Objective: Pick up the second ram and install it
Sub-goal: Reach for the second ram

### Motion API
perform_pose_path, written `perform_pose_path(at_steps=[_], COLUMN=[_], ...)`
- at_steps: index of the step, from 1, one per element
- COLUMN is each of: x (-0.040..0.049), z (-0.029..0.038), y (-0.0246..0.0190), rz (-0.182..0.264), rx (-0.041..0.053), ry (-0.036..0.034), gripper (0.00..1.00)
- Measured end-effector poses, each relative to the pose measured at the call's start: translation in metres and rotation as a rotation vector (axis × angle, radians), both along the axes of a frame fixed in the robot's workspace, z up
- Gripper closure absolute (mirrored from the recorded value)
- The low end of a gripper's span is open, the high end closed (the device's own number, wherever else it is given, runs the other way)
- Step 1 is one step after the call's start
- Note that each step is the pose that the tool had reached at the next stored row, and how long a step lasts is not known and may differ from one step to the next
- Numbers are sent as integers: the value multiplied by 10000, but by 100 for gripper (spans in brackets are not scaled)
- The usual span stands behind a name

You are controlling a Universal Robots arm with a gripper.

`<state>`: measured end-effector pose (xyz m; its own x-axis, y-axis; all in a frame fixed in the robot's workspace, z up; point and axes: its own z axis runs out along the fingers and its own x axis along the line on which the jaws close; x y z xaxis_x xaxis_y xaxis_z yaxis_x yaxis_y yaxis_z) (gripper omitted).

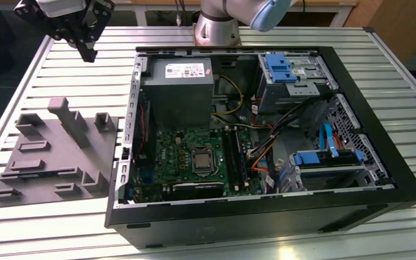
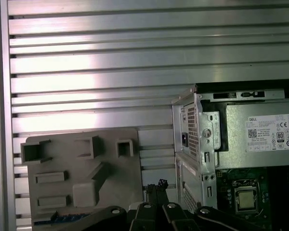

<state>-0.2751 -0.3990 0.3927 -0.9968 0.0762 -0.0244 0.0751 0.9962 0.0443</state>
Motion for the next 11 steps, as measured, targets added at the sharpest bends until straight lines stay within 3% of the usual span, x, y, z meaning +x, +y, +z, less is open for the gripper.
perform_pose_path(at_steps=[11], x=[-45], z=[-1], y=[0], rz=[0], rx=[0], ry=[0], gripper=[89])
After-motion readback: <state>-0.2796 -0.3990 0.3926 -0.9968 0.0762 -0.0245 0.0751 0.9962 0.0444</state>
